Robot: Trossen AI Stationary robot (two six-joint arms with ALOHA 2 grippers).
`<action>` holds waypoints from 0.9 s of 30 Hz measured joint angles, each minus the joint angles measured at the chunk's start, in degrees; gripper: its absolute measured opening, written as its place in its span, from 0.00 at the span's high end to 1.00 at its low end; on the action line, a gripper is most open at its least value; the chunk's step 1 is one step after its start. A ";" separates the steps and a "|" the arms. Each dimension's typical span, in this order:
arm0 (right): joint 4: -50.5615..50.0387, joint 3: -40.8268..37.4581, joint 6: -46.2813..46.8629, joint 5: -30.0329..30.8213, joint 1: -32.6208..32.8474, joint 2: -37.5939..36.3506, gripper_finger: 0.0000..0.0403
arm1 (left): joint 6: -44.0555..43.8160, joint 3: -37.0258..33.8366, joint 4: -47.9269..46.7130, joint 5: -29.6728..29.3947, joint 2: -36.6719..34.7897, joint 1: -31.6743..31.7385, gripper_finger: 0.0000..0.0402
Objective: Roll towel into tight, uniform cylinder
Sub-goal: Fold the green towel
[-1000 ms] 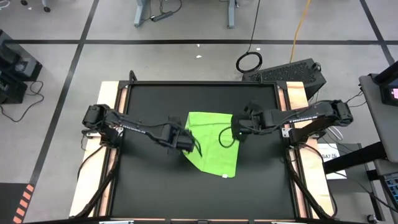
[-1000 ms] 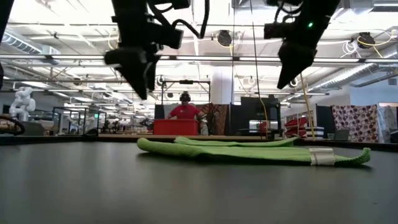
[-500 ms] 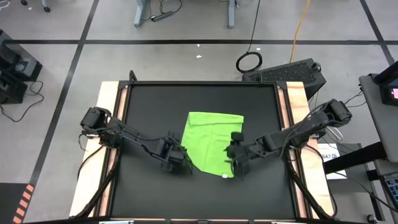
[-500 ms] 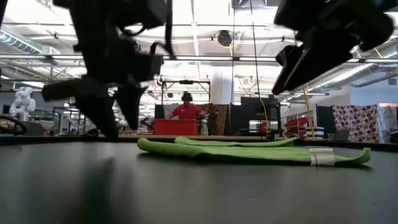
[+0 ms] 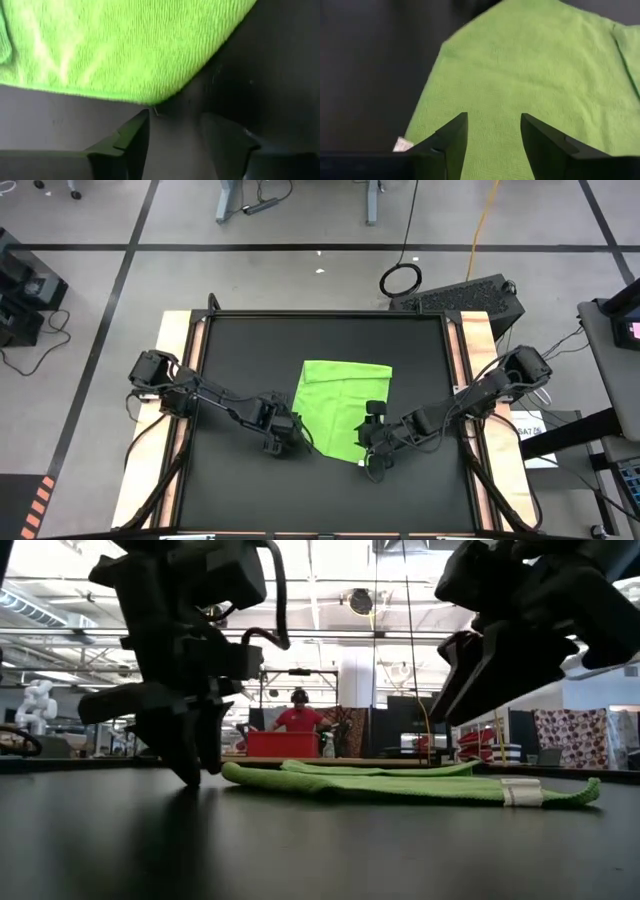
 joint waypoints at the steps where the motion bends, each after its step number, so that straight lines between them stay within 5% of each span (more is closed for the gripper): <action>1: -0.06 0.02 0.01 1.02 0.00 0.08 0.58 | 0.48 -0.01 0.83 0.42 0.03 0.18 0.54; 15: 2.29 0.02 -0.19 5.17 -3.36 0.19 0.71 | 2.20 -1.29 11.87 2.49 0.32 2.92 0.57; 24: 2.33 0.04 -0.41 5.17 -4.33 0.20 0.76 | 5.99 -1.29 10.99 5.01 0.32 2.92 0.96; 27: 2.05 0.04 -0.43 5.15 -4.57 0.21 0.77 | 6.22 -0.39 9.77 7.37 0.32 2.97 0.97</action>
